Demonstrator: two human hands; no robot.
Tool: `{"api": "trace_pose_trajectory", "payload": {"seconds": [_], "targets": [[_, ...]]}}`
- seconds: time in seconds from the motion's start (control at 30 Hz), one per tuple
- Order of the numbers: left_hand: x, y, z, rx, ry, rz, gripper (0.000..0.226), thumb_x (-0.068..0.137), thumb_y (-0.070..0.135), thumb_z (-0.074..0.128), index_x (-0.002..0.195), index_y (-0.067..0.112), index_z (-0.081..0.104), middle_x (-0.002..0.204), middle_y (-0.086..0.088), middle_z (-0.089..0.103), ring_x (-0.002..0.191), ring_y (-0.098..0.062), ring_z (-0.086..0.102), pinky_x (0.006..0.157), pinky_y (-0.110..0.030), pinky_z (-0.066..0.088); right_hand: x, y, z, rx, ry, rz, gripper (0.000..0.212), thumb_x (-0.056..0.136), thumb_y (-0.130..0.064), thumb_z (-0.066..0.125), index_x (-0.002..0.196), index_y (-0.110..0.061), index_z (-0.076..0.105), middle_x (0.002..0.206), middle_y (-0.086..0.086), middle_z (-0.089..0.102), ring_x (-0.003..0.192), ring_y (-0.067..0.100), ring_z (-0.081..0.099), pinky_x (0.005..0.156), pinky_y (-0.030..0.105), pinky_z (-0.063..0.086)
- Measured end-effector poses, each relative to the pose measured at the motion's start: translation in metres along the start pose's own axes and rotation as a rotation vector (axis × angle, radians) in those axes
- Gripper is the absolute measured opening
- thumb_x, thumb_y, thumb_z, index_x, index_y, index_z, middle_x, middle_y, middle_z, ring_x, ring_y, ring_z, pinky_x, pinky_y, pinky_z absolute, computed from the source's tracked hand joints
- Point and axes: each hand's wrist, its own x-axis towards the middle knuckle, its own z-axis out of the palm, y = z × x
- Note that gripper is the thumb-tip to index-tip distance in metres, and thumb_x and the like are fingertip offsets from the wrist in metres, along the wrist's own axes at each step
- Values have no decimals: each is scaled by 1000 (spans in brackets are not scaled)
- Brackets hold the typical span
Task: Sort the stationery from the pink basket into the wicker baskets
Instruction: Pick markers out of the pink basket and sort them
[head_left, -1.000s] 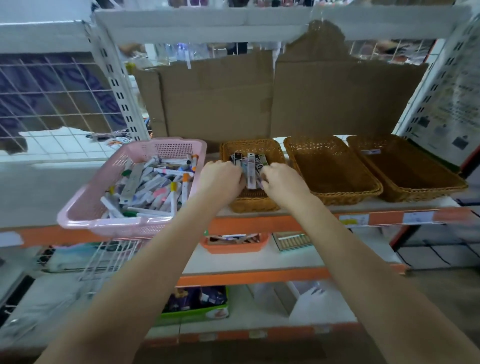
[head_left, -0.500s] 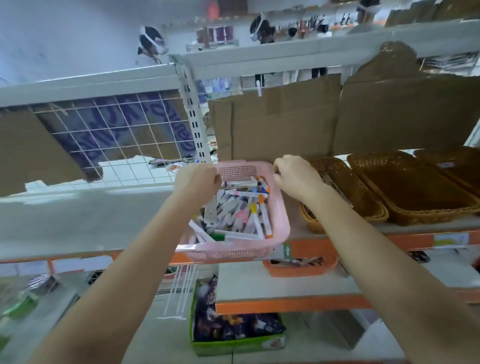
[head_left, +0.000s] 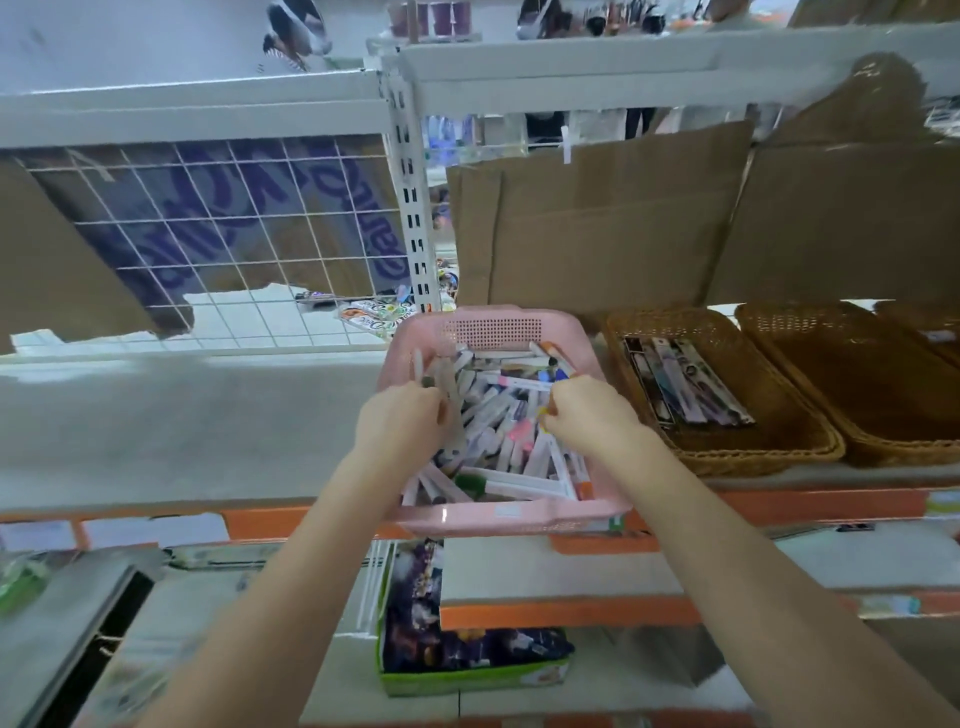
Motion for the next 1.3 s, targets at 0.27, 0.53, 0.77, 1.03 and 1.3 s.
{"api": "trace_pose_trajectory", "payload": {"seconds": [0.27, 0.53, 0.77, 1.03, 1.3], "targets": [[-8, 13, 5, -159, 28, -14, 24, 97, 32, 39, 78, 22, 50, 83, 2, 54, 75, -21, 51, 57, -29, 38, 10, -5, -7, 248, -147, -57, 38, 87, -17, 55, 54, -10, 37, 51, 6, 32, 50, 21, 33, 47, 30, 20], [-18, 22, -11, -650, -7, 61, 26, 93, 39, 49, 96, 15, 59, 88, 1, 62, 77, -17, 57, 65, -31, 43, 1, -28, -48, 622, 68, -288, 8, 84, -30, 61, 89, -28, 55, 88, -11, 64, 86, 10, 63, 81, 36, 53], [-26, 22, -17, -1330, -71, -124, 29, 100, 20, 44, 73, 10, 50, 61, 6, 57, 58, -2, 54, 59, -11, 41, -14, -61, -55, 775, 65, -408, 9, 86, -21, 63, 94, -20, 60, 91, -6, 67, 91, 9, 64, 84, 32, 53], [-30, 19, -6, -1384, 36, -210, 38, 98, 21, 43, 61, 19, 35, 49, 12, 35, 49, -10, 31, 56, -29, 26, -25, -36, -39, 564, 32, -268, 9, 89, -24, 64, 97, -20, 64, 88, -14, 64, 88, 0, 61, 83, 15, 46], [-29, 11, -1, -1508, -79, -265, 53, 99, 24, 44, 47, 35, 47, 46, 12, 31, 43, -5, 26, 49, -25, 25, -29, -29, 8, 2, -326, -225, 21, 88, -15, 60, 107, -9, 68, 105, 8, 67, 93, 22, 61, 83, 34, 52]]}}
